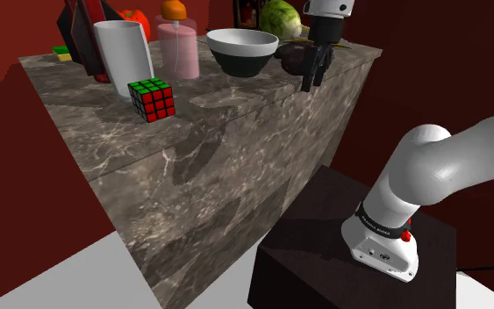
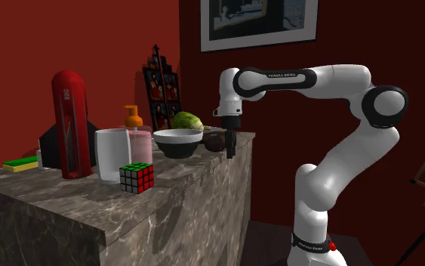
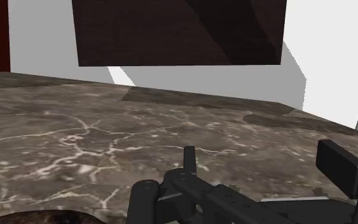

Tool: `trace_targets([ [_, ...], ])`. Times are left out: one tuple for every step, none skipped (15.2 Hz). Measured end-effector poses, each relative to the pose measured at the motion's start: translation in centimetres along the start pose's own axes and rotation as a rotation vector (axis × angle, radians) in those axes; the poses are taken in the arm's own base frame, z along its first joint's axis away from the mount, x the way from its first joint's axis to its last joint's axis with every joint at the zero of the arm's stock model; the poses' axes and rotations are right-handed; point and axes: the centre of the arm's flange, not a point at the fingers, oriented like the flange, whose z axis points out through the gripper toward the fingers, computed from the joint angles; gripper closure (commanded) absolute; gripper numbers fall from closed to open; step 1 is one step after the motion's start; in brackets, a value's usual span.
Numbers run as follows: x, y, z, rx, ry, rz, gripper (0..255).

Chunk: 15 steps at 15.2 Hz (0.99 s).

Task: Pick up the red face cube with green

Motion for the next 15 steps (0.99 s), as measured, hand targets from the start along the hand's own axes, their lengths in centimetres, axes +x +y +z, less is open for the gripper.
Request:
trace_targets([
  [0.0, 0.0, 0.0, 0.000, 0.000, 0.000, 0],
  [0.3, -0.7, -0.1, -0.002, 0.001, 0.000, 0],
  [0.6, -1.4, -0.1, -0.006, 0.002, 0.000, 0],
  [1.1, -2.5, -0.2, -0.010, 0.004, -0.001, 0],
  [1.7, -3.5, -0.4, -0.014, 0.005, -0.001, 0],
  [2.1, -4.7, -0.4, -0.018, 0.007, -0.001, 0],
  [2.8, -5.9, -0.6, -0.023, 0.008, -0.001, 0],
  [3.3, -7.1, -0.7, -0.027, 0.010, 0.000, 0],
  [3.9, -8.3, -1.2, -0.032, 0.012, 0.000, 0],
  [4.7, -9.5, -1.4, -0.036, 0.014, 0.000, 0],
  [5.4, -10.9, -1.5, -0.040, 0.015, -0.001, 0],
  [6.1, -12.3, -1.5, -0.045, 0.017, -0.001, 0],
  [6.7, -13.5, -1.5, -0.049, 0.018, -0.001, 0],
  [7.3, -14.7, -1.7, -0.053, 0.020, -0.001, 0],
  [7.8, -15.8, -1.8, -0.057, 0.022, -0.001, 0],
])
